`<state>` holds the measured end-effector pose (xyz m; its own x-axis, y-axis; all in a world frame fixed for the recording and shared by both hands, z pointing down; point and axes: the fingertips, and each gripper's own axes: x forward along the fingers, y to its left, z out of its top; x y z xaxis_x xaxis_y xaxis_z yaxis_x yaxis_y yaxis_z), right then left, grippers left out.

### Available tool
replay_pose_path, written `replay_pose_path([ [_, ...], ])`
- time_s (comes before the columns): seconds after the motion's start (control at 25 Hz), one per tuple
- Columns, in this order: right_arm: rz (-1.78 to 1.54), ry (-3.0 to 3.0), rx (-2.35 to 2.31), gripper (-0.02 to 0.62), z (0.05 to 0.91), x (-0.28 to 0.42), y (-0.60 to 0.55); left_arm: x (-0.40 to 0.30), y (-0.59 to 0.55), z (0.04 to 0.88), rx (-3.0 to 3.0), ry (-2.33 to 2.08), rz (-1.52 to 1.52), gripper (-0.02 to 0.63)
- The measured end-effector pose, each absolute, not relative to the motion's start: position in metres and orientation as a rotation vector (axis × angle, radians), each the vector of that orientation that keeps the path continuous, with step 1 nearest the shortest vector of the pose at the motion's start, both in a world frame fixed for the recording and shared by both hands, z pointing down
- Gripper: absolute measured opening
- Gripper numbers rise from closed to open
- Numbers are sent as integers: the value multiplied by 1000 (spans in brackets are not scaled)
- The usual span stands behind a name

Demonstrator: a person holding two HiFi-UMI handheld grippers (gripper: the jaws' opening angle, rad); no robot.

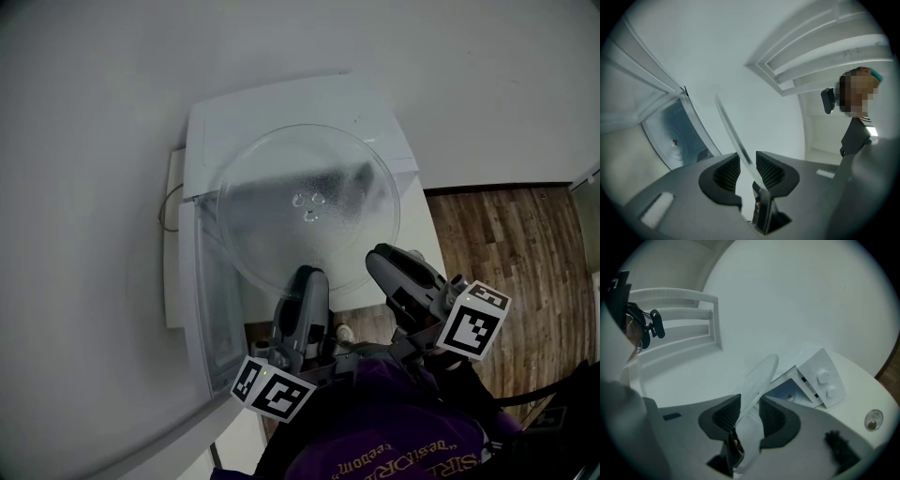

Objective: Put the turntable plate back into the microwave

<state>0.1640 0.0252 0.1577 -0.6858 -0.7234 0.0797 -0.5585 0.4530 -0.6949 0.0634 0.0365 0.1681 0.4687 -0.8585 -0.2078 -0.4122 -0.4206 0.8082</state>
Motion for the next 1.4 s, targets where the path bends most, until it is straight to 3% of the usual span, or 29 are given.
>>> replay_pose_path([
  [1.4,-1287,2662,-897,133,215,125,78,31,113,227,1803,-1246,-890,120],
])
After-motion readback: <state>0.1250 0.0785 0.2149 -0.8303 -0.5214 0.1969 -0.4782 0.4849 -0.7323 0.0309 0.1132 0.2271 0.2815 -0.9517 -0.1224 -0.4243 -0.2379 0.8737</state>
